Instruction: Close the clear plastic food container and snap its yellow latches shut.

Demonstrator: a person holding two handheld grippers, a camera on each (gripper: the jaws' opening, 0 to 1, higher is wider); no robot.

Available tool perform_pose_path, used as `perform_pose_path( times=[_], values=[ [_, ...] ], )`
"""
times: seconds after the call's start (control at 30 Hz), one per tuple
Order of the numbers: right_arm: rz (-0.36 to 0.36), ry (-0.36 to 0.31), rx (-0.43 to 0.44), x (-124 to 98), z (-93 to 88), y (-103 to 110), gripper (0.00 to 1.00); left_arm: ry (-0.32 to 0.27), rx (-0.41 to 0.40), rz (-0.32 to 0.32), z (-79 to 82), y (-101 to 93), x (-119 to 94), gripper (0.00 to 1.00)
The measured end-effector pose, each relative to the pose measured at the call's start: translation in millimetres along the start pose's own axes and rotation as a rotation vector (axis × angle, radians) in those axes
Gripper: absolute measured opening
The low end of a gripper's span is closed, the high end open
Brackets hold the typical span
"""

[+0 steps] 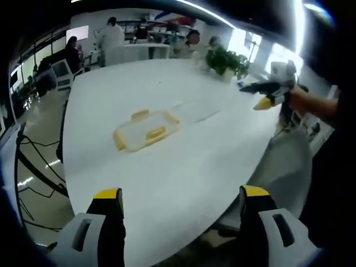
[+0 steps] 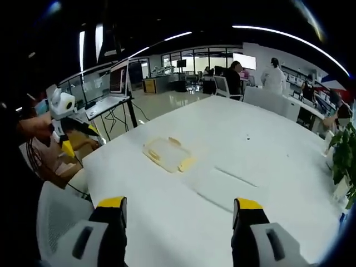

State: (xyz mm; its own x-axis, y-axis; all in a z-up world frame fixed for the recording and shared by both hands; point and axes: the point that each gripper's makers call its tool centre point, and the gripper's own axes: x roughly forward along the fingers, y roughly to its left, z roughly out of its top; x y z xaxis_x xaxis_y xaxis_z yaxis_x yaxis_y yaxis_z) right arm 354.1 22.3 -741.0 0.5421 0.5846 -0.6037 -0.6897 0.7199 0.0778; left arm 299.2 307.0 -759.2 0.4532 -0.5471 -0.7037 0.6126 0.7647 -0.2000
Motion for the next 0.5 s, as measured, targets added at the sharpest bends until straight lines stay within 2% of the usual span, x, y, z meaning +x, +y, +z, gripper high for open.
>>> perform_pose_path(
  times=[0.1,0.4,0.5],
  values=[
    [0.016,-0.009,0.023,-0.4,-1.7,-0.8,0.78,0.012,0.002,0.010,-2.4,2.3,1.4,0.84],
    [0.010,0.012,0.021,-3.1,-7.7,-2.5,0.78,0.014,-0.002,0.010,-3.0,8.9,2.3,0.85],
    [0.017,0.005,0.053,-1.8,-9.9,-3.6,0.78,0.013,-0.006,0.011,-2.6,11.1,3.0,0.85]
  ],
)
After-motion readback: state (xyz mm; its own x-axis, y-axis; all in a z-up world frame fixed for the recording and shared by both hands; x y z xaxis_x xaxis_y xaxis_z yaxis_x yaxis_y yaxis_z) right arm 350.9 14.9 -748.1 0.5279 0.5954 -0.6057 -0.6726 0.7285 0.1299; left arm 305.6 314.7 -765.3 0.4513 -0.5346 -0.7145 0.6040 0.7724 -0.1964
